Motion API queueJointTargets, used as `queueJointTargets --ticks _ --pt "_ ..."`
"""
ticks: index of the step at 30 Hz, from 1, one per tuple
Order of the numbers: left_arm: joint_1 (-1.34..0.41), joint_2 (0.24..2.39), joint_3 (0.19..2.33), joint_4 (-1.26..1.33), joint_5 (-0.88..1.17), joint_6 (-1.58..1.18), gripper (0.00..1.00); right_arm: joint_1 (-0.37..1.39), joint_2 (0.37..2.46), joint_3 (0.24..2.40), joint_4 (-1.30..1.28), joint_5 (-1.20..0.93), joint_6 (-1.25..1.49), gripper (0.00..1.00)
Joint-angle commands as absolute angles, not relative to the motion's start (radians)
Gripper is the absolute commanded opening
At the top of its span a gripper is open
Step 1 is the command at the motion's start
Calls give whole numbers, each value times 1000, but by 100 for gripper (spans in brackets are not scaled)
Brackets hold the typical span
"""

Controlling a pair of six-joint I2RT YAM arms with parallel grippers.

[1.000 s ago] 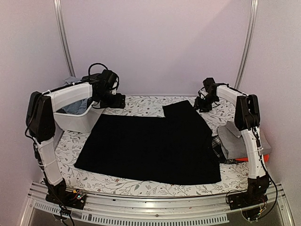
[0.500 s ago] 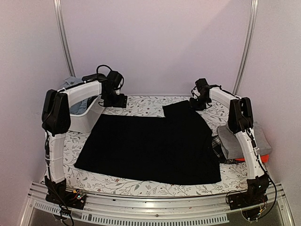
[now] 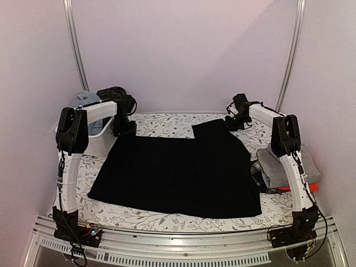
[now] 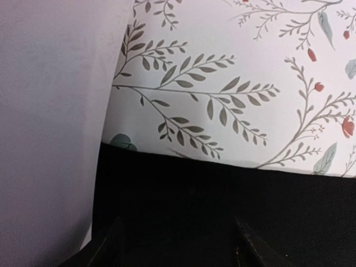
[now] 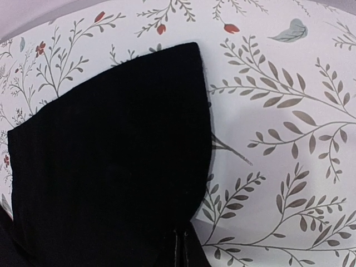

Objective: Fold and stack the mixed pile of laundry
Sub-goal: Adjust the 1/3-folded T-shirt at the center of the board.

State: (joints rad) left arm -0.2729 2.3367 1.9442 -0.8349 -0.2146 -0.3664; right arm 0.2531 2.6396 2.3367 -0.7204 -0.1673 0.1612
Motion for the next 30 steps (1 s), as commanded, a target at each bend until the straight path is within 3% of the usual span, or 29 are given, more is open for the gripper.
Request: queueJointTargets --ticks 1,17,24,30 --pt "-275 2368 1979 -845 -249 -309 65 230 2593 2270 -769 -206 179 0" --pt "-273 2225 1909 -706 -110 -154 70 213 2408 2169 -642 -498 236 0" --pt "-293 2236 1942 -759 -57 198 72 231 2268 2002 -642 -543 247 0" --pt "-292 2259 1892 -744 -139 415 66 261 2160 1838 -634 -562 228 0"
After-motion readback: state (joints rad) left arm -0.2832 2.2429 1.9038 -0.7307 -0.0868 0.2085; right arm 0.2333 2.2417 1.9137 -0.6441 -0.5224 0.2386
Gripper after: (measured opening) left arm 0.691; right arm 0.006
